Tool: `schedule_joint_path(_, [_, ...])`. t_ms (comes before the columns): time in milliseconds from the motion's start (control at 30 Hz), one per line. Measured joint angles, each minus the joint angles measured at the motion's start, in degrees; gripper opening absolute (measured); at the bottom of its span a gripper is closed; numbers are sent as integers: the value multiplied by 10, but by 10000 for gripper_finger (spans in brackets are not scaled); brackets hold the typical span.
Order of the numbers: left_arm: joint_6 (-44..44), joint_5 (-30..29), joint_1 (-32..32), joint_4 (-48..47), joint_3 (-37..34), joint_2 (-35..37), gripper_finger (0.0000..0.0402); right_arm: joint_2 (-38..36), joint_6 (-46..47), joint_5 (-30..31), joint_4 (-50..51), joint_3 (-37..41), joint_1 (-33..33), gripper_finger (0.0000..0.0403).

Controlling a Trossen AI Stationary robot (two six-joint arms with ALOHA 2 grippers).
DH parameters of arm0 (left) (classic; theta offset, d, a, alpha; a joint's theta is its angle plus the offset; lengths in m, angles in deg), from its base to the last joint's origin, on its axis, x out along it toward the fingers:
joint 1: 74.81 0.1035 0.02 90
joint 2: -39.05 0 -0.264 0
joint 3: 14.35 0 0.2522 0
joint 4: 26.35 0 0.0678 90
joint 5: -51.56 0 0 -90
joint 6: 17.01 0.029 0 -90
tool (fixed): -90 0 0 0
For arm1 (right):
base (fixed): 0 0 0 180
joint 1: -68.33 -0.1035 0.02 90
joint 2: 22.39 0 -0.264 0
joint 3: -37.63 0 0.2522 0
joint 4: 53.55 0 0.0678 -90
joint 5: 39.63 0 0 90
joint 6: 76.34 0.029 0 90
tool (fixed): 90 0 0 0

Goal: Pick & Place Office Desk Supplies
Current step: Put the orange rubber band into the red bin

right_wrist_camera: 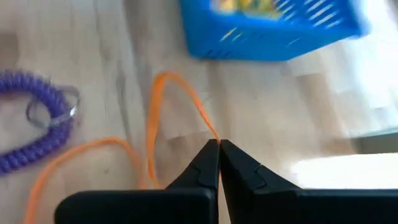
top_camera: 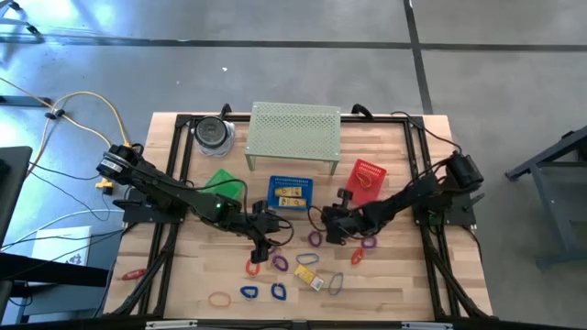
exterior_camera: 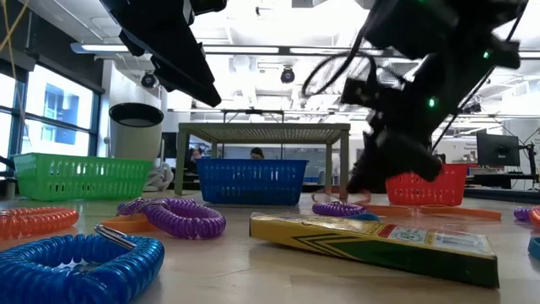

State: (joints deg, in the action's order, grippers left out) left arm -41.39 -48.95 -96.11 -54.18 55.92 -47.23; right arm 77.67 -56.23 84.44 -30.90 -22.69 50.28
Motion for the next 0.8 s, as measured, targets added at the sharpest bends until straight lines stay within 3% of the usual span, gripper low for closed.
schedule_joint_path(400, [3,0,0,0,0,0,191,-50,23,44,9,-1,-42,3])
schedule_joint_path(800, [4,0,0,0,0,0,191,-55,22,81,9,-1,-64,3])
